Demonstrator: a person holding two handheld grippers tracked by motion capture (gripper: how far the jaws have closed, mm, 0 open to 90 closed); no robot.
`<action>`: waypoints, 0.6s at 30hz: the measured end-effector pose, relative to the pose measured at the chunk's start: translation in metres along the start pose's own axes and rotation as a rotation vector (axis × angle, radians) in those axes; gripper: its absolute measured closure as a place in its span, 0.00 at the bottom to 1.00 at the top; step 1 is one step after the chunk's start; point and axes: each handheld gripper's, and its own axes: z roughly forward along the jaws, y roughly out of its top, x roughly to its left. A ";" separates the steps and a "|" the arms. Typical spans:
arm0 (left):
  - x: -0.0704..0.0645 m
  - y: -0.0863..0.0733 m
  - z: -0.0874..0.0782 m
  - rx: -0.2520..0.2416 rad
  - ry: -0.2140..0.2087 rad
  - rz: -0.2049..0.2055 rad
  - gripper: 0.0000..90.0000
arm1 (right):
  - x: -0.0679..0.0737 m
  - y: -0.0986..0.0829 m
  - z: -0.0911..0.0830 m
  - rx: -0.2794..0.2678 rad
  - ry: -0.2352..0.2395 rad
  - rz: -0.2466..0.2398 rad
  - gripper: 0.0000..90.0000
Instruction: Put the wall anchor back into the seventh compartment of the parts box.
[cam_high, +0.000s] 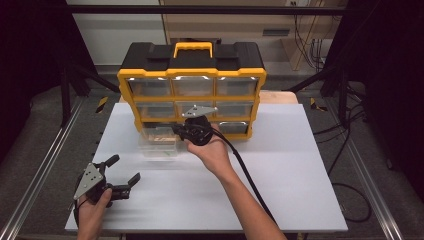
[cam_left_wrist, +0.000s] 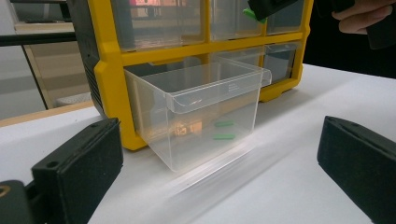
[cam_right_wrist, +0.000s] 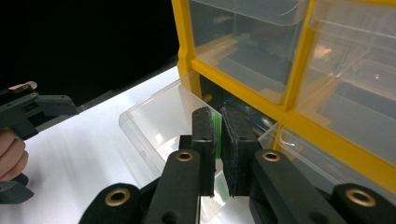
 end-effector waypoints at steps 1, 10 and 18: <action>0.000 0.000 0.000 0.000 0.000 0.000 0.00 | 0.000 0.000 0.001 0.002 0.001 0.002 0.94; 0.001 0.000 0.000 0.000 0.000 0.000 0.00 | 0.002 0.004 0.007 0.006 0.008 -0.011 0.94; 0.001 0.000 0.000 -0.001 0.000 -0.002 0.00 | 0.008 0.004 0.020 0.027 0.019 -0.018 0.94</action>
